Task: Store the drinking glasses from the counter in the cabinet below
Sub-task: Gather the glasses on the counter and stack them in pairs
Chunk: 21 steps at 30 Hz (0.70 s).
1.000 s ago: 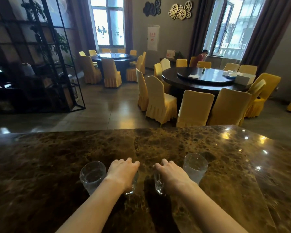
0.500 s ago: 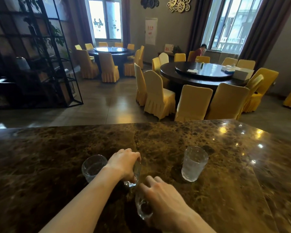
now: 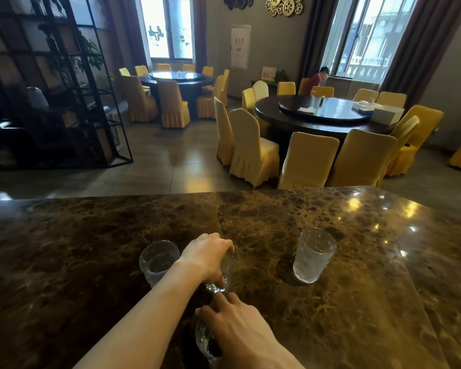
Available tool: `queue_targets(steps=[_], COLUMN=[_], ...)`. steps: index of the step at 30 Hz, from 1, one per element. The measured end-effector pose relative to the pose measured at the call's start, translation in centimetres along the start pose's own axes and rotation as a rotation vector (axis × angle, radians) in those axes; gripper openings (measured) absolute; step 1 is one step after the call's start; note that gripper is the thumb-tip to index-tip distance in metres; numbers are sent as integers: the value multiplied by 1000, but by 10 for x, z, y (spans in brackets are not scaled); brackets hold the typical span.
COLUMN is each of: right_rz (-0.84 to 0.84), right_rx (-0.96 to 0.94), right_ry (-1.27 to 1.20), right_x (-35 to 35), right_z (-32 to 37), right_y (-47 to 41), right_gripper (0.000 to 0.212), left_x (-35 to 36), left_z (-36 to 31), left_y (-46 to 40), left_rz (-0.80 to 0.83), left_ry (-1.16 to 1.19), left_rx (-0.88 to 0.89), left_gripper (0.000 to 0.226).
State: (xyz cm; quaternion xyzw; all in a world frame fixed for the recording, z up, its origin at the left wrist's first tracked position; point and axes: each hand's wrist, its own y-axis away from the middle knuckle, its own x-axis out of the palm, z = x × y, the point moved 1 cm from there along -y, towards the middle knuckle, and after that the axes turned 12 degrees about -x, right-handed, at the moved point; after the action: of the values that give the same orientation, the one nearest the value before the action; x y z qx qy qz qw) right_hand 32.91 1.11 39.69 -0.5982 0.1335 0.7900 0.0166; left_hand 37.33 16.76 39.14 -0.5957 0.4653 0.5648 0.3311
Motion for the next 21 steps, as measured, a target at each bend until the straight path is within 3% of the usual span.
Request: queue_targets(steps=[4,9,13,17,21], right_rz=[1,30,1,-195,-398], right_rx=[13,10,-16,73,212], right_ry=[5,-9,22,-25,129], right_x=[2,7,5,-19,-55], right_z=[4,3,-2,-29,-84], right_y=[1,0,7,35,65], right_gripper=[54,79,73,74,65], left_x=[3,3,-14,-50,-79], left_z=[2,6,19,54,87], left_y=[0,6,23,46,60], left_rz=[6,15,-42,-89,36], left_ry=[2,16,17,-19,-44], left_rx=[14,32,25,-14,-130], left_gripper=[80,87,97,98,109])
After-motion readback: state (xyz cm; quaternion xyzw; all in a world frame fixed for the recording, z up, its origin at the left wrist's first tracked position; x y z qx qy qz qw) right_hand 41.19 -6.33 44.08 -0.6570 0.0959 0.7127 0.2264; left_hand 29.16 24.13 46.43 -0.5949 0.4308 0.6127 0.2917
